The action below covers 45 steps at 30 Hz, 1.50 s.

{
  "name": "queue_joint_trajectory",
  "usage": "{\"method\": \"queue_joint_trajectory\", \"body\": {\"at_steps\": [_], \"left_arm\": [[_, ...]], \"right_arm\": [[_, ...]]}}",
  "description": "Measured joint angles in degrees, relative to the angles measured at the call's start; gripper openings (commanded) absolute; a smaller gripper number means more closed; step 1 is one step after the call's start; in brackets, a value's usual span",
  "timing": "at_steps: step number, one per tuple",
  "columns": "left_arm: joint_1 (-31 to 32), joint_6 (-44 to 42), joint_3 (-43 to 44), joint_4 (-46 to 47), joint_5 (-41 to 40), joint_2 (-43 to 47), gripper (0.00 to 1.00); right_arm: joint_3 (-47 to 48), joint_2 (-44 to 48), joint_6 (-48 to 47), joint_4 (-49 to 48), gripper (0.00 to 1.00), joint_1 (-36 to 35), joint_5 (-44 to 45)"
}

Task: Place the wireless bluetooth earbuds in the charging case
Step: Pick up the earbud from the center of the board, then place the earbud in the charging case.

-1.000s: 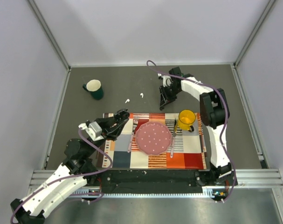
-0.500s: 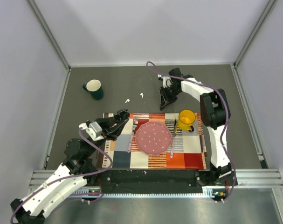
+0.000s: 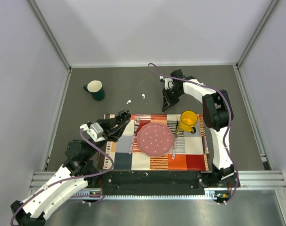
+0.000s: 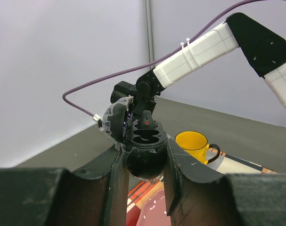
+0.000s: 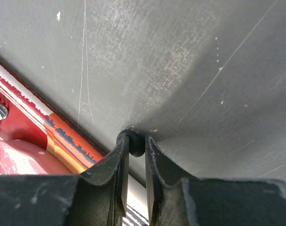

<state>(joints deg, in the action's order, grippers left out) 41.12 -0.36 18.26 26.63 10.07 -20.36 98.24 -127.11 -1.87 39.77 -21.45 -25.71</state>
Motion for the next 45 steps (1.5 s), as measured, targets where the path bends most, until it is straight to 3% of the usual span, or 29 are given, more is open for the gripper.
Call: {"method": "queue_joint_trajectory", "body": {"at_steps": [8, 19, 31, 45], "left_arm": [[0.0, 0.02, -0.17, -0.44, -0.33, 0.76, 0.0], [0.0, 0.0, -0.2, -0.79, -0.72, 0.87, 0.0], [0.0, 0.02, -0.76, -0.15, -0.98, 0.13, 0.0], [0.0, 1.09, -0.92, 3.54, -2.27, -2.67, 0.0]], "right_arm": [[-4.31, 2.38, 5.16, -4.66, 0.08, -0.02, 1.09], [-21.84, 12.76, 20.28, -20.98, 0.07, -0.11, 3.21], [-33.27, 30.08, 29.03, -40.22, 0.06, -1.16, 4.26], [-46.07, 59.49, 31.3, -59.56, 0.0, -14.84, 13.18]]}}
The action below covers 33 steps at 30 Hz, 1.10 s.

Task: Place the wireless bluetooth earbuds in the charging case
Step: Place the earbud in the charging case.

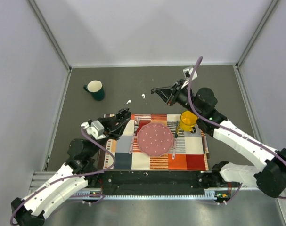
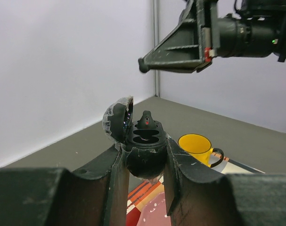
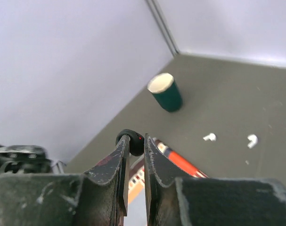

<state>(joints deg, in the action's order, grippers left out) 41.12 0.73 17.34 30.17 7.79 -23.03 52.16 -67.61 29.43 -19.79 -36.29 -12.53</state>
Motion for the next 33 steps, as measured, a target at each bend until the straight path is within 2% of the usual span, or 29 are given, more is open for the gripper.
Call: {"method": "queue_joint_trajectory", "body": {"at_steps": [8, 17, 33], "left_arm": [[0.0, 0.76, -0.37, 2.54, -0.31, -0.59, 0.0], [0.0, 0.87, -1.62, 4.98, -0.13, -1.9, 0.0], [0.0, 0.85, -1.79, 5.9, 0.55, -1.9, 0.0]], "right_arm": [[-1.62, 5.33, -1.84, -6.54, 0.0, -8.39, 0.92], [-1.05, 2.8, -4.33, -11.37, 0.0, -18.03, 0.28], [3.69, -4.5, -9.11, -11.32, 0.0, -23.52, -1.27]]}}
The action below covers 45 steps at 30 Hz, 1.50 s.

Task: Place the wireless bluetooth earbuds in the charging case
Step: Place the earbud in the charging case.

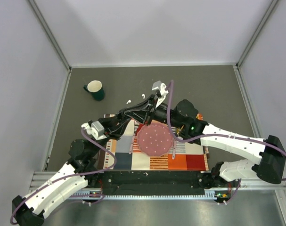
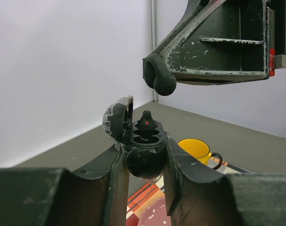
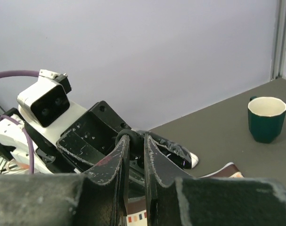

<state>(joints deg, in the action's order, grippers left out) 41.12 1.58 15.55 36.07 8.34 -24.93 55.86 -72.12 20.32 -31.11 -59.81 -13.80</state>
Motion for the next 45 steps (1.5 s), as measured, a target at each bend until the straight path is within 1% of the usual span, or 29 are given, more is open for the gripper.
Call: {"method": "queue_joint_trajectory", "body": {"at_steps": [5, 15, 32, 42, 45], "left_arm": [[0.0, 0.0, 0.0, 0.0, 0.37, 0.0, 0.0], [0.0, 0.04, -0.02, 0.2, 0.79, -0.07, 0.0], [0.0, 1.29, -0.02, 2.16, 0.79, -0.85, 0.0], [0.0, 1.31, -0.15, 3.54, 0.57, -1.22, 0.0], [0.0, 1.31, -0.26, 3.85, 0.57, -1.22, 0.0]], "right_arm": [[1.7, -1.68, -1.33, 0.94, 0.0, -0.63, -0.37], [2.03, -2.64, -4.02, 3.52, 0.0, -2.23, 0.04], [2.32, -3.28, -6.88, 2.78, 0.0, -3.89, 5.84], [1.88, -3.28, -7.26, 1.55, 0.0, -4.15, 6.62], [1.9, -3.28, -7.8, 1.73, 0.04, -4.15, 6.21]]}}
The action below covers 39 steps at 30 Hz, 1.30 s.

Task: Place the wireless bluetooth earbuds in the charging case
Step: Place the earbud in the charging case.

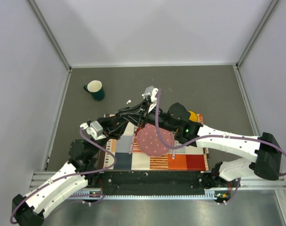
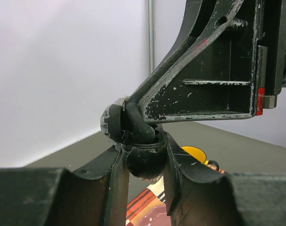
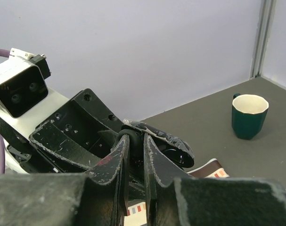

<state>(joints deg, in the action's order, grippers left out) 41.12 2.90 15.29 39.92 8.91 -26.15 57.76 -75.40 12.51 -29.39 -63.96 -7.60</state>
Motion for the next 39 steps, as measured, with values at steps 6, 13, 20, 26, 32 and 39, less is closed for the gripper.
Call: {"method": "queue_joint_trajectory", "body": {"at_steps": [6, 13, 20, 26, 32, 39], "left_arm": [[0.0, 0.02, -0.15, 0.0, -0.42, 0.0, 0.0], [0.0, 0.02, -0.74, -0.04, -0.83, 0.0, 0.0], [0.0, 0.02, -0.74, -0.11, -0.9, 0.0, 0.0], [0.0, 0.0, -0.76, -0.07, -1.09, 0.02, 0.0], [0.0, 0.0, -0.76, -0.09, -1.22, 0.02, 0.0], [0.0, -0.02, -0.76, 0.07, -1.25, 0.57, 0.0]], "right_arm": [[0.04, 0.02, -0.9, 0.72, 0.06, 0.0, -0.02], [0.11, 0.24, -1.68, 2.54, 0.15, 0.0, 0.24], [0.13, 0.57, -2.08, 3.61, 0.28, 0.0, 0.15], [0.5, 0.79, -2.12, 4.2, 0.33, -0.04, 0.15], [0.52, 0.79, -2.49, 4.13, 0.36, -0.04, 0.24], [0.52, 1.51, -2.47, 3.61, 0.42, -0.04, 0.87]]}}
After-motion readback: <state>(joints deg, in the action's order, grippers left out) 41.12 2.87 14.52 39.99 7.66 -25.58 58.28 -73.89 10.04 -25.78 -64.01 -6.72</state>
